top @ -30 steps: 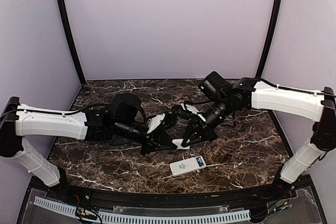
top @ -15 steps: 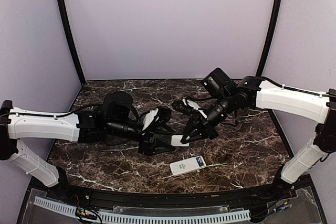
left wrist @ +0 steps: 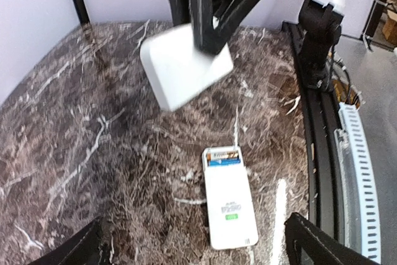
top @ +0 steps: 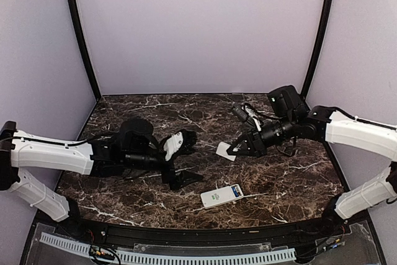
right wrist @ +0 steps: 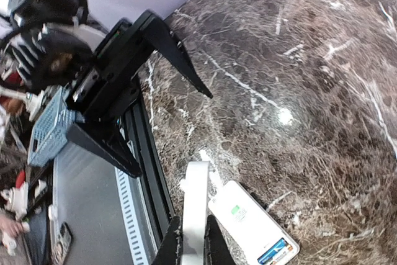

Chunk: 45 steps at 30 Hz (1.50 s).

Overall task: Load the batteries into the remote control
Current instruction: Hold the remote control without the battery cover at the center of the board.

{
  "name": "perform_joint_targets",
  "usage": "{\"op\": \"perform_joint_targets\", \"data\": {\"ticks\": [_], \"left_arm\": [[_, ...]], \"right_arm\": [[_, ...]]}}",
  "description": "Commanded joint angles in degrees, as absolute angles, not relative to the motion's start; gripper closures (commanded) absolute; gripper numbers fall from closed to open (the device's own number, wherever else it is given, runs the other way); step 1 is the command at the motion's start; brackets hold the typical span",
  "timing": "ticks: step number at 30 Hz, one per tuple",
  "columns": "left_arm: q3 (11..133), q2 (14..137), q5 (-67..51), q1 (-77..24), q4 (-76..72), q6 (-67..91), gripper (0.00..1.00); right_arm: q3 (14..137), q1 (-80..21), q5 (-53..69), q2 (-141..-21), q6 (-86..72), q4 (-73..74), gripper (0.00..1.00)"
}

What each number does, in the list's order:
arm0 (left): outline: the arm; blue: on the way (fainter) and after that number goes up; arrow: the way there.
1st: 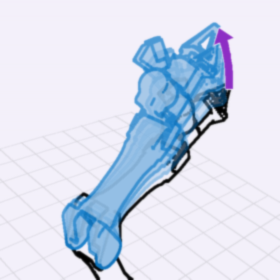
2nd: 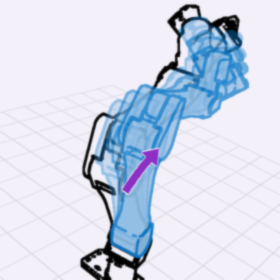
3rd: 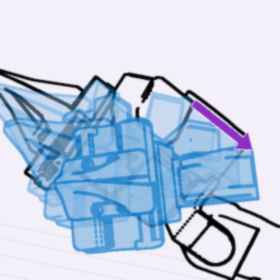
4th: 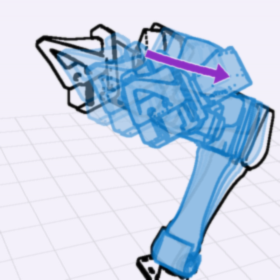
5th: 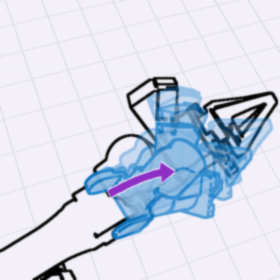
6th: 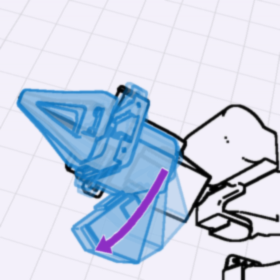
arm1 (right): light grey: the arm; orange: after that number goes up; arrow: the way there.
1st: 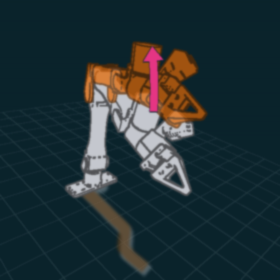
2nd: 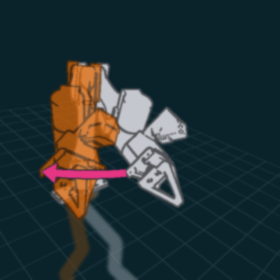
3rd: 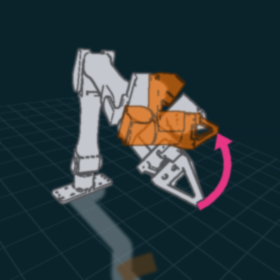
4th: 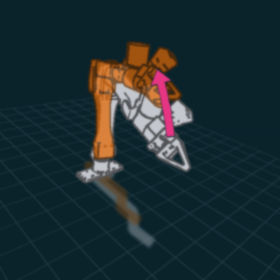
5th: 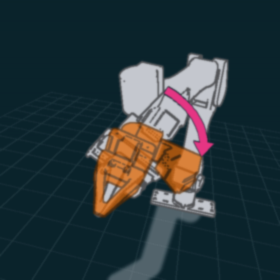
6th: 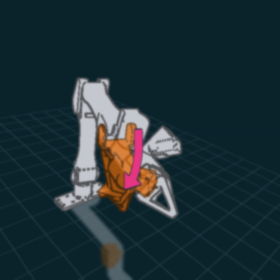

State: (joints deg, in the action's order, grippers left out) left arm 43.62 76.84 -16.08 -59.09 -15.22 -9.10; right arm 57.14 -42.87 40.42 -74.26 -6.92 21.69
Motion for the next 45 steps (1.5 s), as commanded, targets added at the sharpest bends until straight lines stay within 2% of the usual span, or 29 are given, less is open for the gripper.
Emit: {"op": "perform_joint_targets", "data": {"ticks": [1, 6, 11, 19, 24, 28, 35, 41, 45], "left_arm": [[43.7, 82.8, -8.1, -62.2, -11.5, -9.6, 0.01], [46.1, 89.9, -3.2, -66.4, -11.5, -14.2, 0.01], [48.8, 97.6, -3.0, -68.0, -11.0, -16.0, 0.01], [52.1, 104.0, -4.2, -68.0, -10.9, -15.3, 0.01], [53.5, 106.7, -4.4, -68.0, -10.2, -13.6, 0.06], [53.5, 106.9, -4.7, -68.0, -10.6, -12.1, 0.23], [53.4, 107.1, -2.4, -68.0, -8.8, -10.8, 0.39], [53.1, 105.0, 4.3, -67.1, -3.6, -4.8, 0.60], [51.7, 103.2, 8.4, -66.8, 1.1, 0.8, 0.63]], "right_arm": [[46.2, -39.9, 34.5, -70.1, -29.6, 8.4, 1.00], [34.4, -38.4, 30.5, -64.8, -41.0, -1.1, 1.00], [26.2, -37.2, 29.8, -62.6, -45.8, -7.3, 1.00], [22.4, -35.2, 30.4, -63.6, -45.1, -10.3, 1.00], [21.5, -34.3, 31.0, -64.2, -44.8, -11.5, 1.00], [21.6, -33.9, 31.6, -64.6, -44.2, -11.1, 1.00], [21.6, -33.5, 31.6, -64.7, -44.2, -11.5, 1.00], [22.6, -33.5, 32.5, -66.3, -45.1, -12.8, 1.00], [23.8, -33.5, 33.2, -68.5, -46.1, -16.1, 1.00]]}}
